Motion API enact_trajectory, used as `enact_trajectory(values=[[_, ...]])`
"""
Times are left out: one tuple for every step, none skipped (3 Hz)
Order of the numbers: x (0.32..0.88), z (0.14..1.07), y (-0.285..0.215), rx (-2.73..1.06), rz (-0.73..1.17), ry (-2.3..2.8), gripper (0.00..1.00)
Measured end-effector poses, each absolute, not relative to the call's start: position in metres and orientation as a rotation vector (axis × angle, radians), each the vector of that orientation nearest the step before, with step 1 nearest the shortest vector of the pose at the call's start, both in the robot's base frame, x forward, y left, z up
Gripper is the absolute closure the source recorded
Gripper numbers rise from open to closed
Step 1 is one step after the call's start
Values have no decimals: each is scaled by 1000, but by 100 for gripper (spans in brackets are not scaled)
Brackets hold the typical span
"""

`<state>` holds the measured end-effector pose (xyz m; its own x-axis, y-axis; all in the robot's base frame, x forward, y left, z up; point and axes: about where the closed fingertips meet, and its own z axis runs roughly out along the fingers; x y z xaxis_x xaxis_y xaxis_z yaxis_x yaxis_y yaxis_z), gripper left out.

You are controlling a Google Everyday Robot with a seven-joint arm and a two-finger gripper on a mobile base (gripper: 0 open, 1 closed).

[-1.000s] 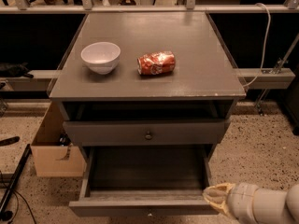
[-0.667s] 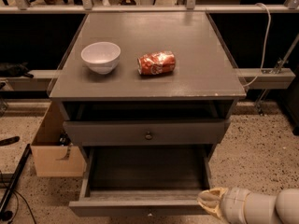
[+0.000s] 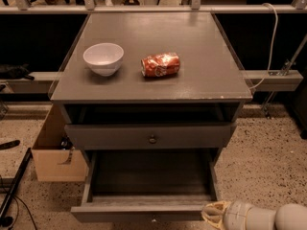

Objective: Close middle drawer

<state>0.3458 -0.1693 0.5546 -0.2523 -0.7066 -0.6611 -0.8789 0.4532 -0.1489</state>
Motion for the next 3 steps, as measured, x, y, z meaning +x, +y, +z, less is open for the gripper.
enact_trajectory(values=[[350,546,-164,-1332,332,2046,100],[356,524,-157,-1374,333,2074,100],[359,502,-155,-1424,333,2098,100]])
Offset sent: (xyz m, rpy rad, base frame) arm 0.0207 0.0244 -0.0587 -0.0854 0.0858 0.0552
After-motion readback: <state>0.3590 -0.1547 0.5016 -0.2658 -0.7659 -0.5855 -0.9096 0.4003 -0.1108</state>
